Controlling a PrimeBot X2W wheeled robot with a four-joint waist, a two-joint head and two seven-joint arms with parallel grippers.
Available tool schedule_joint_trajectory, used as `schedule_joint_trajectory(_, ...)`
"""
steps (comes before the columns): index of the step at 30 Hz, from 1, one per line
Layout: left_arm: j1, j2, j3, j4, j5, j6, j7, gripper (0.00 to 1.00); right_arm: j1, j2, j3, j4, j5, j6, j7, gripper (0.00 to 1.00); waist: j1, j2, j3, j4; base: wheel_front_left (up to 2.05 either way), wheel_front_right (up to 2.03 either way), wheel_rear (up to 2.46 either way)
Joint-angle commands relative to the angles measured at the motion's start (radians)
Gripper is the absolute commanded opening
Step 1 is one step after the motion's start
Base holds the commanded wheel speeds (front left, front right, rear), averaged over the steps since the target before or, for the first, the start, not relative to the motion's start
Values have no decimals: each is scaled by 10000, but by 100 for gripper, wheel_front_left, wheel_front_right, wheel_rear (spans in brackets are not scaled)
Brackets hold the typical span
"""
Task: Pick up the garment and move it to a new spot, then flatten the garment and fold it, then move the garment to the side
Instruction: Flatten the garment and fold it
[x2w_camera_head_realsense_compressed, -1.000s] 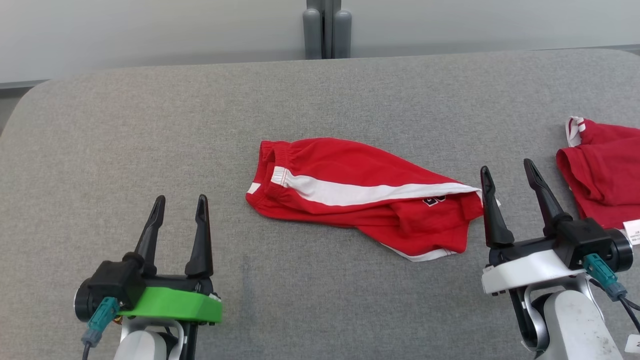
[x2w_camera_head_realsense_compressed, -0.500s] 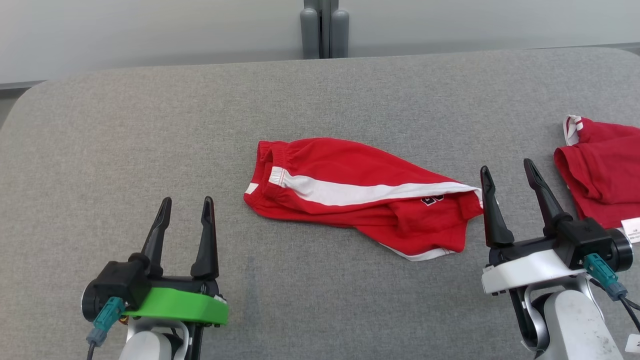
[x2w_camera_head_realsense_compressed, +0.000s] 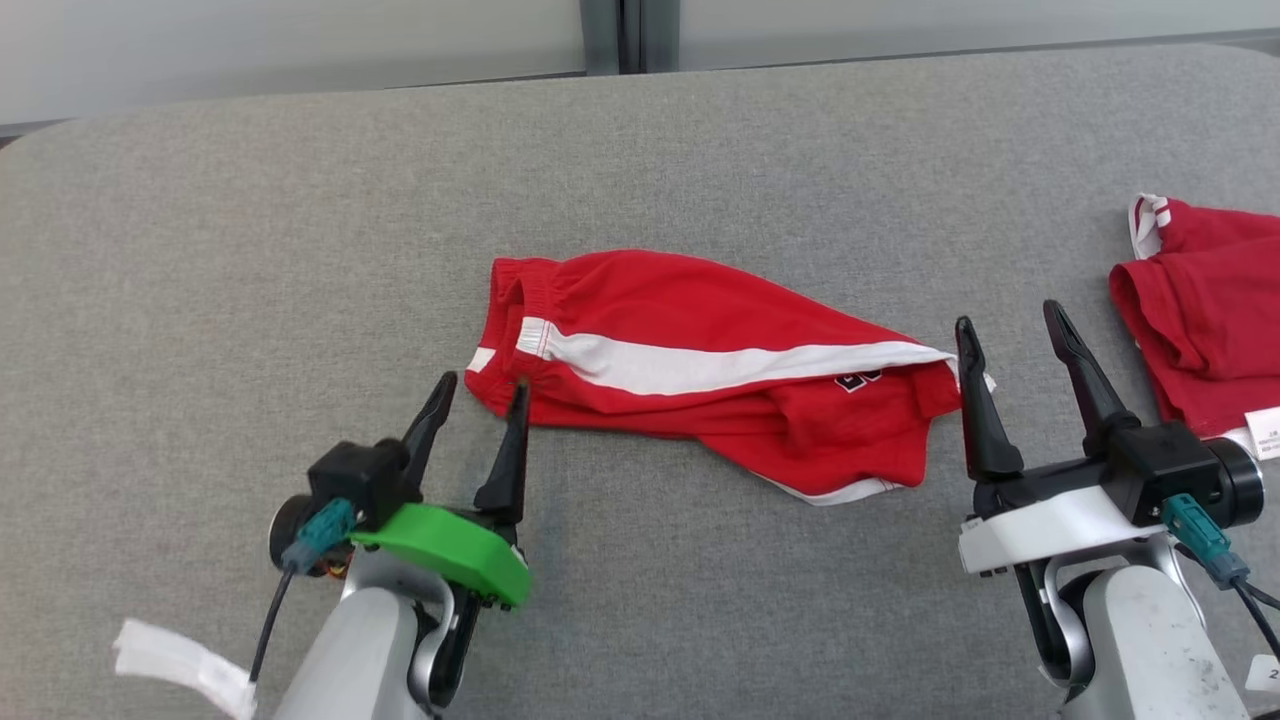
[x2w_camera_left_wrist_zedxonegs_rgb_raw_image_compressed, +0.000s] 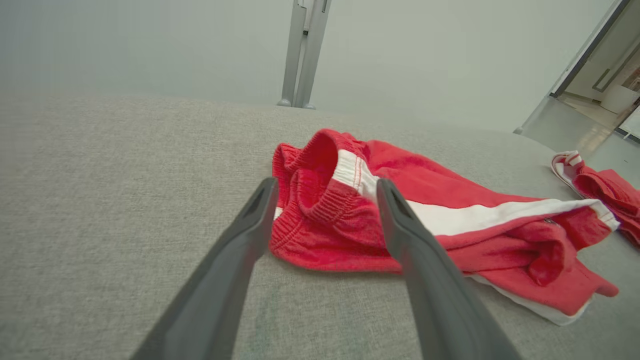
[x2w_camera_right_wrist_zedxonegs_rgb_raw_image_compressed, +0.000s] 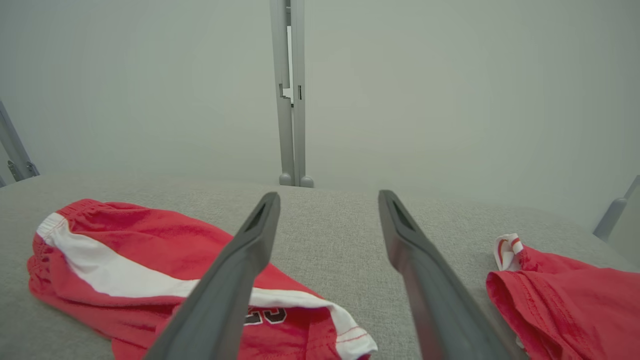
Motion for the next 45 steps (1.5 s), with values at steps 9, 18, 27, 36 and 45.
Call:
schedule_joint_trajectory(9,-1609,441,-795,977,-1349,-60,729,100,-252,-20,92,5,224,-19,-27,100,0,0,640,-606,0,0,0)
schedule_joint_trajectory(18,-1861,778,-1132,1314,-1812,-63,505,36,-227,-20,14,33,261,-21,-27,100,0,0,623,-823,0,0,0)
schedule_joint_trajectory(27,-1862,841,-1263,1314,-1934,-64,135,0,-137,-20,106,281,-13,-19,-27,100,0,0,519,-753,0,0,0)
schedule_joint_trajectory(36,-1573,774,-1261,957,-1921,-63,-51,0,-482,-63,-135,1507,-1496,-19,-27,100,0,0,454,-483,0,0,0)
schedule_joint_trajectory(45,-1675,746,-1359,721,-1931,-63,-83,0,-1477,-862,308,3349,-1277,-21,-27,100,0,0,652,-360,0,0,0)
